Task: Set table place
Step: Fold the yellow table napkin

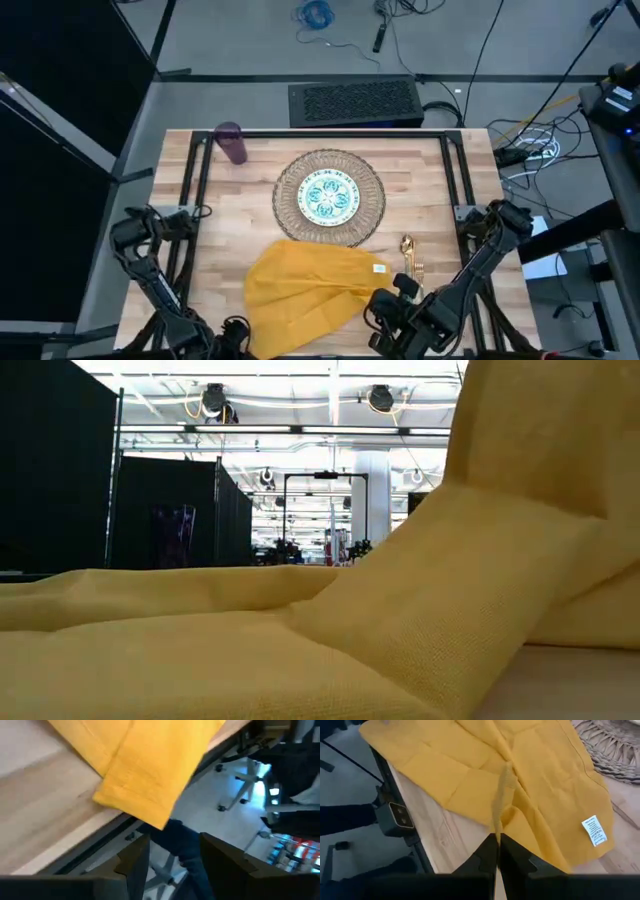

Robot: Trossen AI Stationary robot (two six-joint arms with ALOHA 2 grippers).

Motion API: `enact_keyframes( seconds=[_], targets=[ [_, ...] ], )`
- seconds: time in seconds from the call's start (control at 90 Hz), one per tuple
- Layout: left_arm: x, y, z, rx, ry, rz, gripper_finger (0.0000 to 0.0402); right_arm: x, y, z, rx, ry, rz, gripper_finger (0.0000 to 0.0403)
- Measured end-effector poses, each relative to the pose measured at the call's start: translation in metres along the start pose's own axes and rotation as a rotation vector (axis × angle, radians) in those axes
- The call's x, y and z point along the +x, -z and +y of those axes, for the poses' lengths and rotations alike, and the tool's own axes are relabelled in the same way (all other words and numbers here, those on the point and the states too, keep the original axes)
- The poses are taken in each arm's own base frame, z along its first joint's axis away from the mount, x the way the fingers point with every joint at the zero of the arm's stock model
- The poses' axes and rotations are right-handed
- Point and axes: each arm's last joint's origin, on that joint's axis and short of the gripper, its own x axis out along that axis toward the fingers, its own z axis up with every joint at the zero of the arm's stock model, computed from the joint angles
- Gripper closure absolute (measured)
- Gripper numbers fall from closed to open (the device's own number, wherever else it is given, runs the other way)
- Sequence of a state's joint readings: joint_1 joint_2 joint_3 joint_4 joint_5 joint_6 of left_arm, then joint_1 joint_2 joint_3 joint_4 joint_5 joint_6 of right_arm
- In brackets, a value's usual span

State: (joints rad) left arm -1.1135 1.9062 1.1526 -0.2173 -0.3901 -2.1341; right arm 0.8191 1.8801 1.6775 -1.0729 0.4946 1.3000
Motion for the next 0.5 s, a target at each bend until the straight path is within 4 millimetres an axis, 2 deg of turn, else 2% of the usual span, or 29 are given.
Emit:
enact_keyframes(
  seconds=[0.244,0.5],
  targets=[
    [0.02,0.0,0.01,0.028,-0.02,-0.029,0.0243,0.0,0.0,0.001,0.003,-0.008,0.002,0.0403],
    [0.019,-0.004,0.009,0.049,0.012,-0.112,0.025,-0.001,0.0,0.004,0.013,-0.036,-0.006,0.0403]
  ],
)
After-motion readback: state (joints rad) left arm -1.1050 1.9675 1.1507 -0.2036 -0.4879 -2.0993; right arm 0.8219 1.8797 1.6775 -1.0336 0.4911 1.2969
